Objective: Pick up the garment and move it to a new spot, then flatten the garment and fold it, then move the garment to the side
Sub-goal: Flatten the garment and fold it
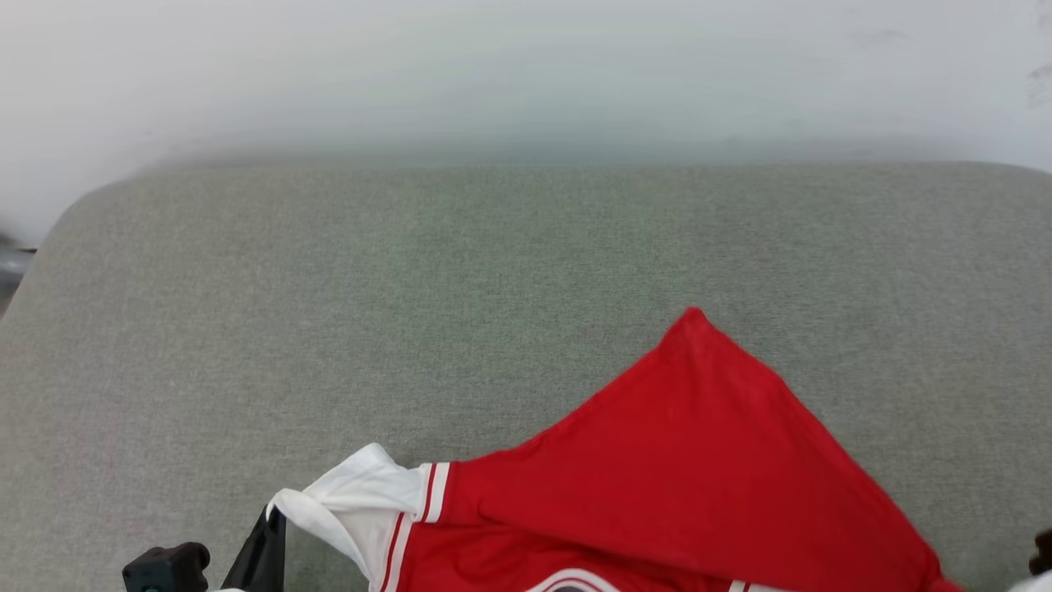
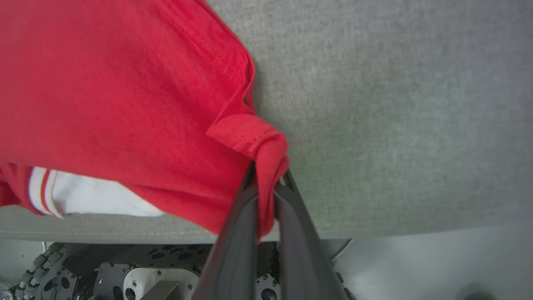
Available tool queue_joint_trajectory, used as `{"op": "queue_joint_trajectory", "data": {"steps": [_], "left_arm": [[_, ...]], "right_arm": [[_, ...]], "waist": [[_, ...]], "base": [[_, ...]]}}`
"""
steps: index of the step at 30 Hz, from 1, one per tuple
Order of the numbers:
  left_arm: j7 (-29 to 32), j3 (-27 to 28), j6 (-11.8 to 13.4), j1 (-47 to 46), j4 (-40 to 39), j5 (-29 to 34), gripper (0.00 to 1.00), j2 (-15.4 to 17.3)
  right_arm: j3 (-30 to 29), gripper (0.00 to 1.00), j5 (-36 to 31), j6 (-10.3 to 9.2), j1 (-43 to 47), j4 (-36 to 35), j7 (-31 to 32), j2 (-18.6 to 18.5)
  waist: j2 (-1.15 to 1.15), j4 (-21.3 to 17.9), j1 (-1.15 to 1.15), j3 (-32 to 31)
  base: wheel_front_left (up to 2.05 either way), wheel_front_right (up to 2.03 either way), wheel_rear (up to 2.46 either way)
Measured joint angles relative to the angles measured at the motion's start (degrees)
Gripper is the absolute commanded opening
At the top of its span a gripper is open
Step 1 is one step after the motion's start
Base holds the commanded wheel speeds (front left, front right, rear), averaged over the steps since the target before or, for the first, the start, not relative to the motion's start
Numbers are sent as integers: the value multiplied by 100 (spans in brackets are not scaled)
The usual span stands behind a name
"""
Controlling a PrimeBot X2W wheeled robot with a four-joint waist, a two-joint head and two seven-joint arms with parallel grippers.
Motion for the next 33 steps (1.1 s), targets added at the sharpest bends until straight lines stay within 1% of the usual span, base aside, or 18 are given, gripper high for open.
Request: {"op": "queue_joint_trajectory", "data": {"steps": [2, 5, 6, 7, 8, 12, 18, 20, 23, 25, 27, 30, 33], "left_arm": [[15, 0, 7, 35, 25, -32, 0, 14], [40, -8, 9, 113, 69, -42, 0, 25], [48, -12, 23, 121, 76, -43, 0, 31], [59, -21, 23, 121, 77, -49, 0, 30], [62, -31, 23, 121, 75, -49, 0, 30], [112, -80, 16, 120, 68, -51, 0, 49], [116, -122, 16, 37, 25, -48, 0, 67], [114, -158, 13, -35, 5, -43, 0, 64], [103, -250, -33, -226, -43, -31, 0, 27], [65, -294, -73, -404, -42, -26, 0, -18], [5, -321, -79, -558, -24, -20, 0, -48], [-66, -381, -126, -801, 18, 21, 0, -105], [-152, -464, -166, -1068, 48, 77, 0, -165]], "right_arm": [[-209, 0, -57, 0, 324, -73, -65, 318], [-372, 0, -67, -1, 713, -80, -175, 831], [-401, 6, -66, -1, 784, -68, -243, 933], [-432, 43, -44, -1, 822, -49, -314, 990], [-492, 100, 45, -1, 826, -42, -456, 1051], [-517, 100, 124, -1, 764, -13, -1377, 1152], [-275, 100, 30, -1, 347, 24, -2960, 1180], [-201, 100, 1, -1, 148, 91, -3314, 1148], [-66, 100, -62, -1, -159, 193, -3639, 944], [81, 100, -94, -1, -404, 277, -3697, 800], [276, 100, -153, -1, -737, 371, -3608, 589], [659, 100, -124, -1, -1324, 543, -3130, 178], [1134, 100, 14, -1, -1949, 776, -2287, -257]], "waist": [[0, -60, 0, -78], [0, -115, 0, -172], [0, -128, 0, -191], [0, -137, 0, -206], [0, -145, 0, -218], [0, -132, 0, -257], [0, -65, 0, -254], [0, -26, 1, -230], [0, 82, 1, -158], [0, 164, 1, -67], [0, 239, 1, 43], [0, 348, 1, 243], [0, 451, 2, 472]], "base": [[0, 0, 0], [0, 0, 0], [0, 0, 0], [0, 0, 0], [0, 0, 0], [0, 0, 0], [0, 0, 0], [0, 0, 0], [0, 0, 0], [0, 0, 0], [0, 0, 0], [0, 0, 0], [0, 0, 0]]}}
